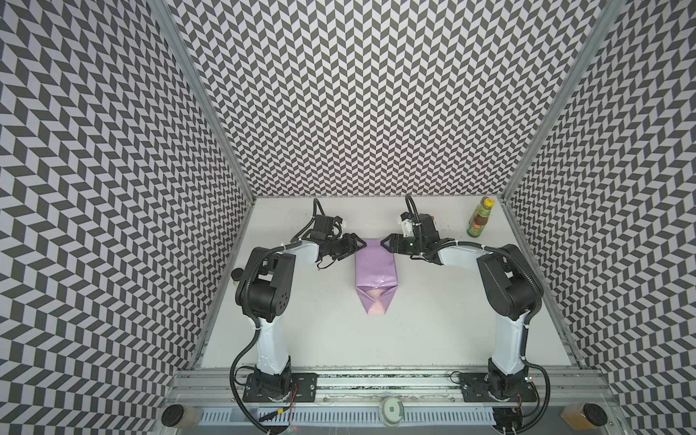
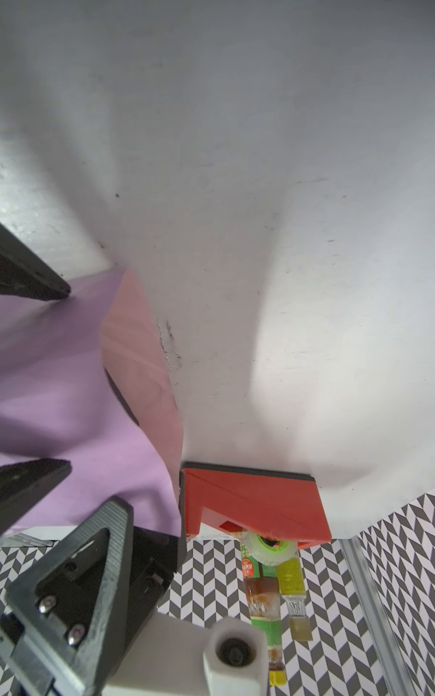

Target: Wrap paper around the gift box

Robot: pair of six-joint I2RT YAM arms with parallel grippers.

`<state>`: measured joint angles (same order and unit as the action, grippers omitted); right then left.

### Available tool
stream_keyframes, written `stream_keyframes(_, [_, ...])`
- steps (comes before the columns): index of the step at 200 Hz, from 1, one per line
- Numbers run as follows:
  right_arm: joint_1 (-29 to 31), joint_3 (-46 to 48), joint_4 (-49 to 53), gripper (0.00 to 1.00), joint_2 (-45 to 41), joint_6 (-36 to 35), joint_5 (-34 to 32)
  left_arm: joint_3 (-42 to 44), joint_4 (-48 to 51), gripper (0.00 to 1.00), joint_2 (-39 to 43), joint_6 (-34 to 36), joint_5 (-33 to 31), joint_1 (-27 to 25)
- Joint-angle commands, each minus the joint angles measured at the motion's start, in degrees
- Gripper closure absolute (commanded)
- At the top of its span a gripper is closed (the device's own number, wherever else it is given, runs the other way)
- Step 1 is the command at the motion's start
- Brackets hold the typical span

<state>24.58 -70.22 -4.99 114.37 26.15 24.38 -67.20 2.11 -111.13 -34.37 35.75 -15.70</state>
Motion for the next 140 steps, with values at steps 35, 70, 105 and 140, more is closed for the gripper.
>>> stream_keyframes(35, [-1.5,6.26,0.63,0.21,-13.12,-7.47,-5.85,0.01,-0.33,0.16,8.29,4.55,-1.82,2.73])
stream_keyframes(70, [-0.98,22.2,0.34,0.19,-27.75,-8.29,-8.52,3.7,3.42,0.11,20.38,27.54,-9.01,2.77])
stream_keyframes(105, [-0.94,33.25,-1.06,0.2,-39.2,-5.77,-4.98,21.31,-8.14,0.14,36.5,63.38,-15.86,-6.65])
stream_keyframes(140, [-0.91,35.96,-1.51,0.2,-42.77,-6.05,-2.79,29.1,-1.4,0.04,42.97,104.49,-15.78,-14.09])
